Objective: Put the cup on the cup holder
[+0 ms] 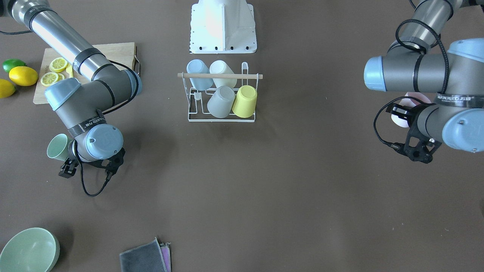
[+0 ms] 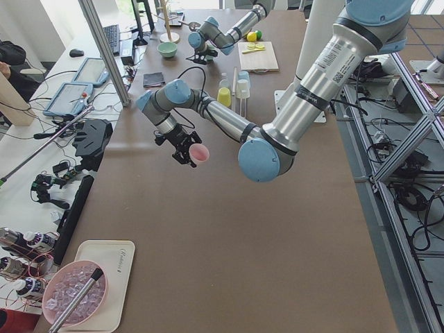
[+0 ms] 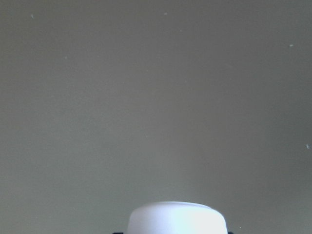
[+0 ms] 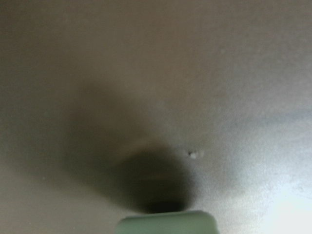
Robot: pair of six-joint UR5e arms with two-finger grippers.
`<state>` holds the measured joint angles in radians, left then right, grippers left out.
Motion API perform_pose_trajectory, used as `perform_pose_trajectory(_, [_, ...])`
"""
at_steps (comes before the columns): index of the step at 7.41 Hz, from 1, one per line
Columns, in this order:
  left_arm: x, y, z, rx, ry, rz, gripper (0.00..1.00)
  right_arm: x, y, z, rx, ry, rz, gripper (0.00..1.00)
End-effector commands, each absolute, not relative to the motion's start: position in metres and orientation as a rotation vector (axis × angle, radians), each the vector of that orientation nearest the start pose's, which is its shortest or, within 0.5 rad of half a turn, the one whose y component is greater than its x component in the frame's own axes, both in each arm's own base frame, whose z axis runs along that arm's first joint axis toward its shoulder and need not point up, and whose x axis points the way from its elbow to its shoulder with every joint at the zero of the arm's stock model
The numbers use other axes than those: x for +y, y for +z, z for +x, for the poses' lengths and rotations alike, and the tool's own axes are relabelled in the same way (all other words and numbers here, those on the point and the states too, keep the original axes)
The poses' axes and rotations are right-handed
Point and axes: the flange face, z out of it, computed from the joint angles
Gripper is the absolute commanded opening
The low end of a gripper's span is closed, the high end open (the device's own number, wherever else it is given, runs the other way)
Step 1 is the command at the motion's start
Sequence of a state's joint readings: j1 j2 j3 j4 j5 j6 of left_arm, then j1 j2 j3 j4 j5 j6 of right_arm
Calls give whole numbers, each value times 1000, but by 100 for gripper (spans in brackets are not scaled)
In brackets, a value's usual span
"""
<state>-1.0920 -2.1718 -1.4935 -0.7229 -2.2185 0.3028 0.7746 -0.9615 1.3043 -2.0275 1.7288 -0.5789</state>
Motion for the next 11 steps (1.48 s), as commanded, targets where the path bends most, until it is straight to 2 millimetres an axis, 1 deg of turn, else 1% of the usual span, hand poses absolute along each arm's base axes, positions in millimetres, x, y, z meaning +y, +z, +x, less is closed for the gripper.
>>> perform_pose_trajectory(1, [-628,415,216,635,606,-185,0,-574,490,-418,-156,-1359,-144,94])
perform_pose_trajectory(2, [-635,416,215,643,582,-78,0,-574,489,-418,-154,-1359,-142,93])
perform_pose_trajectory(3, [-644,411,210,660,555,39,0,-574,490,-418,-154,-1359,-144,93])
perform_pose_trajectory(4, [-646,398,209,684,515,148,0,-573,492,-417,-156,-1359,-147,93])
perform_pose_trajectory(5, [-646,393,210,716,472,241,0,-572,491,-416,-156,-1359,-142,93])
perform_pose_trajectory(6, [-646,382,212,764,417,347,0,-572,490,-416,-156,-1359,-141,89])
perform_pose_trajectory(7, [-641,357,213,842,364,471,0,-571,489,-417,-155,-1361,-139,82])
perform_pose_trajectory(8, [-634,331,218,908,352,575,0,-572,487,-417,-154,-1362,-134,71])
perform_pose_trajectory(9, [-618,312,240,973,369,648,0,-571,486,-418,-153,-1362,-134,54])
perform_pose_trajectory(10, [-604,298,259,1041,360,711,0,-570,483,-417,-154,-1361,-131,36])
perform_pose_trajectory(11, [-594,279,263,1079,296,826,0,-570,482,-417,-153,-1357,-133,7])
